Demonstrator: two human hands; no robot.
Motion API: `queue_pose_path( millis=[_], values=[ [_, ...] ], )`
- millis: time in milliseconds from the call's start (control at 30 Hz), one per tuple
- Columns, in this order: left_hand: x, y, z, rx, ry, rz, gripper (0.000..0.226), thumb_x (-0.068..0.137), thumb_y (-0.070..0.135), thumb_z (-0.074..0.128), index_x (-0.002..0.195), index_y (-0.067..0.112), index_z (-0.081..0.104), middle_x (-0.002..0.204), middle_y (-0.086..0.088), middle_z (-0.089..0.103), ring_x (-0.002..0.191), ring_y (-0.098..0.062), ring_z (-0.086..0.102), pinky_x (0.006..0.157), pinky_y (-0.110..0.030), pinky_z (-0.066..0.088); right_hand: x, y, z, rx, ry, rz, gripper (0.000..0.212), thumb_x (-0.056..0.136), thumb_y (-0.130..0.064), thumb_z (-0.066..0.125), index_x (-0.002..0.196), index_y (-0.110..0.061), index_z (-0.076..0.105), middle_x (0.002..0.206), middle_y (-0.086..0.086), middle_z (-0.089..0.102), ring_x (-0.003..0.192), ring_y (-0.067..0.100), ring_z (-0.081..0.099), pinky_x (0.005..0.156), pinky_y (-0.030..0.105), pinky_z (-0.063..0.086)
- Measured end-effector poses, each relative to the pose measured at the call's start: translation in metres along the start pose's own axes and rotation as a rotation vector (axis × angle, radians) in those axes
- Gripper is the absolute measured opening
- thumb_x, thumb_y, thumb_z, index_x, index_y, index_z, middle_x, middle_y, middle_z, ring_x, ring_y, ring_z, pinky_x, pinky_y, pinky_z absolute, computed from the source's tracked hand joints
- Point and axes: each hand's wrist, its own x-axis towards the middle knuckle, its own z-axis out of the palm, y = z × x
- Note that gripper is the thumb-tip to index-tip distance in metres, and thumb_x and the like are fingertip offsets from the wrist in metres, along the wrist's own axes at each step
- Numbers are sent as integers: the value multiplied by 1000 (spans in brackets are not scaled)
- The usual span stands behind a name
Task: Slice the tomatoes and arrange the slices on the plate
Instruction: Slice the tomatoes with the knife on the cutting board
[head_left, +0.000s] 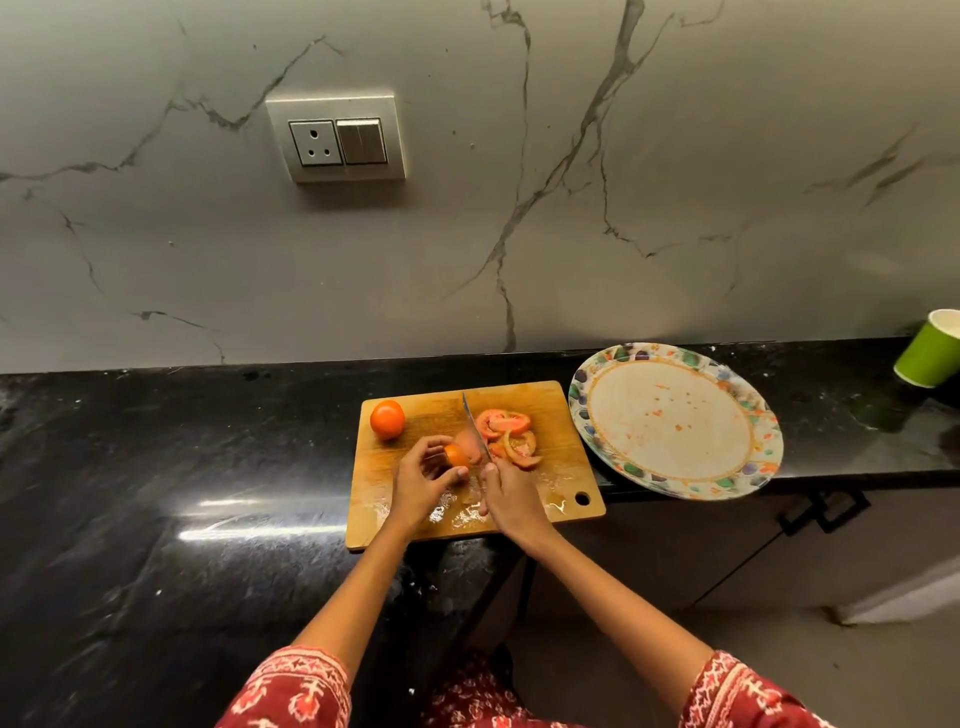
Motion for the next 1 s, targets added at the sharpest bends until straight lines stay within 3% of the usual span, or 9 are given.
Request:
queue_pose_path(
  millis=[67, 200, 333, 567, 800, 1000],
  values=[
    [-1, 0, 4, -43, 13, -20, 41, 70, -1, 75, 104, 15, 59, 103, -5, 64, 96, -9, 61, 76, -11, 50, -5, 1, 5, -85, -8, -12, 30, 101, -21, 31, 88, -8, 54, 72, 10, 58, 63, 24, 56, 59, 36, 44],
    [-1, 1, 7, -131, 15, -52, 43, 72, -3, 73, 109, 15, 61, 108, -7, 65, 102, -14, 61, 84, -17, 52, -13, -8, 4, -251, 8, -57, 34, 102, -20, 29, 78, -10, 51, 73, 7, 51, 67, 21, 48, 62, 27, 29],
    [-2, -1, 8, -145, 18, -78, 52, 69, -5, 74, 116, 10, 57, 111, -8, 63, 104, -14, 60, 85, -18, 52, -15, -9, 2, -350, 27, -60, 39, 102, -20, 29, 91, 0, 60, 84, 16, 63, 82, 29, 61, 62, 28, 32],
    [-2, 1, 7, -149, -7, -101, 50, 65, -12, 74, 111, 4, 59, 110, -12, 63, 102, -19, 61, 80, -15, 52, -24, -11, 4, -494, 37, -53, 30, 101, -16, 31, 114, 1, 52, 105, 15, 62, 99, 28, 60, 67, 26, 38],
    [-2, 0, 10, -51, -11, -57, 56, 62, -7, 78, 114, 0, 60, 111, -12, 64, 104, -17, 61, 87, -19, 51, -17, -17, 5, -531, 42, -69, 24, 98, -9, 39, 119, 1, 47, 108, 16, 62, 102, 30, 60, 76, 32, 47],
    [2, -3, 12, -90, 14, -122, 54, 62, -10, 76, 112, 4, 60, 112, -16, 64, 107, -24, 61, 93, -37, 51, -30, 0, 7, -579, 24, -88, 26, 101, -12, 30, 115, 0, 48, 109, 15, 60, 100, 29, 61, 73, 32, 46]
  ],
)
